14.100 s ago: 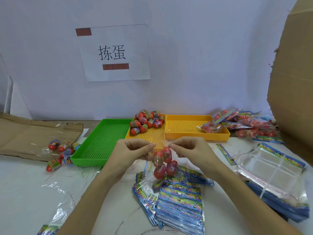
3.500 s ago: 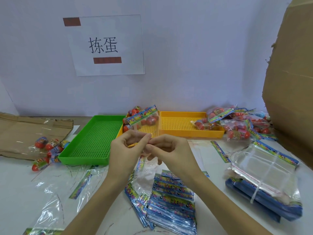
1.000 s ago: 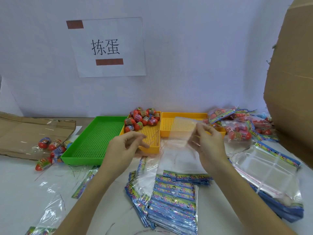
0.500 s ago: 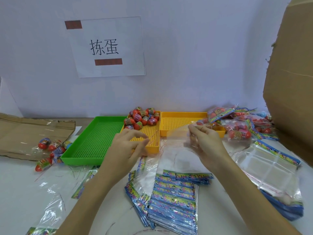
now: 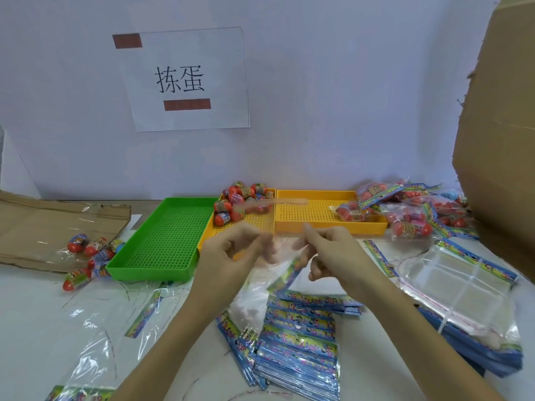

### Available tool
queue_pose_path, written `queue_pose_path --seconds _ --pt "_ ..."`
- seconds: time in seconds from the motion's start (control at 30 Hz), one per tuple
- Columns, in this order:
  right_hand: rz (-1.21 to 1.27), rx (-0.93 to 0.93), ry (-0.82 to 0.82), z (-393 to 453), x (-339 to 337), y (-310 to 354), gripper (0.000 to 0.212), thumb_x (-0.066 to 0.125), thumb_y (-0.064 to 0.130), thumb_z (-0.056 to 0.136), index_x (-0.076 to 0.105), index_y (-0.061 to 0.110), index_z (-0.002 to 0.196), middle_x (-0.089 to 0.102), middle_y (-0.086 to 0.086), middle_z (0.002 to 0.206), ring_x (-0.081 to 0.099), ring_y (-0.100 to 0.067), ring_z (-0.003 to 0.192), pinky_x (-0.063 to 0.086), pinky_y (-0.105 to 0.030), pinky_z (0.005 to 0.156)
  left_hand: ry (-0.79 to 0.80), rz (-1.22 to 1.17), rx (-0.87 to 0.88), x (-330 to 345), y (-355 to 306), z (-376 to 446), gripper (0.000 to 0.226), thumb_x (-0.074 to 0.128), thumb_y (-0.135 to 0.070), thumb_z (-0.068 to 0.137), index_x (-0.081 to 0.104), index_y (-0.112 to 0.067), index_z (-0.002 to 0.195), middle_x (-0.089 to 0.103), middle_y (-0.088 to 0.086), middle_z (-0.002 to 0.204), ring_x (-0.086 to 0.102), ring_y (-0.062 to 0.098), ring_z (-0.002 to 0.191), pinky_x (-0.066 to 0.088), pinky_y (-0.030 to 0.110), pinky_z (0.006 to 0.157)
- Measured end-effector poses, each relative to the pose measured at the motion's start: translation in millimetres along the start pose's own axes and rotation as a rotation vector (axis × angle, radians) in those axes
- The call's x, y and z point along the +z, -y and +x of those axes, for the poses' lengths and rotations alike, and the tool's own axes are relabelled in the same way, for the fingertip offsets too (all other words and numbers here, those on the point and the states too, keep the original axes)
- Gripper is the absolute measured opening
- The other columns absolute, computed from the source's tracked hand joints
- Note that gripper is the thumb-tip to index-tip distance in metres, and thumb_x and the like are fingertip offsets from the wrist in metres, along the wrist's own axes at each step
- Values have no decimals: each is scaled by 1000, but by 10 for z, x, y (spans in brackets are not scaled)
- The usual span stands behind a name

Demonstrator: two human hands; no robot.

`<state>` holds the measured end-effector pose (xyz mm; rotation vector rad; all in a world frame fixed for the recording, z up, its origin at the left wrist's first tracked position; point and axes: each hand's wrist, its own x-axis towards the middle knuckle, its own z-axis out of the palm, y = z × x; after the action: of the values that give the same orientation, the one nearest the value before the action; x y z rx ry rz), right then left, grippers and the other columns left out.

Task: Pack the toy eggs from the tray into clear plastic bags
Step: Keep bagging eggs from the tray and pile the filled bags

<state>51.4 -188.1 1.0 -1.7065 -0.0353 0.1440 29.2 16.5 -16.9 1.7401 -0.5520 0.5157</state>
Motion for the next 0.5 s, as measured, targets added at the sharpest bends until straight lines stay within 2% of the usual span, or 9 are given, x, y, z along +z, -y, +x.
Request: queue_pose_path --seconds 0.1,0.23,0.33,0.4,0.43,0.5 --pt "-29 -175 -113 4 15 34 49 48 42 107 73 8 82 62 -3 58 52 -13 45 51 -28 53 -30 -151 -184 -49 16 36 42 79 -31 91 60 2 74 69 10 62 65 27 55 56 32 66" --pt "176 -413 -97 -46 88 78 27 56 32 104 72 10 99 69 -4 77 66 -18 68 60 -34 69 17 -217 -346 -101 104 53 55 85 -37 83 50 1 68 59 12 53 52 21 44 51 27 60" --pt "-12 -726 -247 -101 158 81 9 63 20 103 69 13 106 71 2 95 69 -17 93 58 -31 78 48 -189 -378 -97 121 53 52 88 -37 81 50 -4 65 58 7 53 55 23 46 51 26 56" --pt "-231 -906 -266 -115 173 78 10 66 18 101 71 14 107 70 4 103 67 -16 102 54 -25 83 54 -156 -367 -80 120 51 45 88 -36 79 52 -17 60 58 4 53 58 22 49 52 26 55" --pt "-305 -933 -229 -115 181 71 12 68 19 100 73 14 109 71 4 105 67 -13 102 52 -22 83 58 -134 -356 -72 113 47 44 89 -36 78 52 -20 59 59 3 54 59 21 51 53 27 56" --pt "-377 -866 -129 -117 213 56 19 71 22 97 73 16 115 71 6 104 66 -8 98 49 -16 83 69 -78 -331 -68 99 43 43 89 -37 78 54 -17 63 58 -3 53 62 21 52 55 30 59"
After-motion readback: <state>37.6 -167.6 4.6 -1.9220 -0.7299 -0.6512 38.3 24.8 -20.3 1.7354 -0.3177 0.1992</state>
